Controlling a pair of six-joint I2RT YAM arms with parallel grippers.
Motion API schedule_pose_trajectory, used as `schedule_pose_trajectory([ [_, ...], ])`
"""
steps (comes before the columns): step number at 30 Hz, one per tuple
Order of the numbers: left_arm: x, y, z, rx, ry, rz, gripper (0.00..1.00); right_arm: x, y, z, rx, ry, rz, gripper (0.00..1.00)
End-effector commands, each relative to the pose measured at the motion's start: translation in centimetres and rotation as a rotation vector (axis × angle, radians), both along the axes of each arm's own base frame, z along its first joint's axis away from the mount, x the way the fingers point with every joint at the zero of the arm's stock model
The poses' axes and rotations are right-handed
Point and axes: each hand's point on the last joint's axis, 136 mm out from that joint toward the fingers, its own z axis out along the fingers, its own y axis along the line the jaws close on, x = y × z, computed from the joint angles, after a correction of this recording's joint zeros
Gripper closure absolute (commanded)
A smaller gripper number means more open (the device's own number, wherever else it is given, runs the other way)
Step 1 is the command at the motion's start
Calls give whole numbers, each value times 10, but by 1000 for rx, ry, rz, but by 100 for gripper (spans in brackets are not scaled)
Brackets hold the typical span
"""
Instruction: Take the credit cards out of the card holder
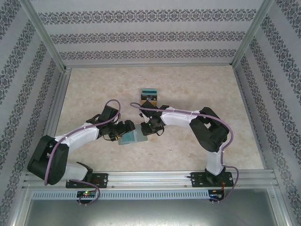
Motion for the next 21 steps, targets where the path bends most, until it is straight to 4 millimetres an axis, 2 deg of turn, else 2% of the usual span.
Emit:
schedule_pose_trajectory([
  [1, -3, -7, 1, -17, -9, -24, 10, -28, -8, -22, -67, 71, 27, 79],
  [14, -9, -6, -14, -7, 34, -27, 10, -28, -8, -22, -67, 72, 28, 79],
  [21, -10, 4, -6, 34, 10, -7, 10, -30, -8, -23, -69, 74, 28, 79],
])
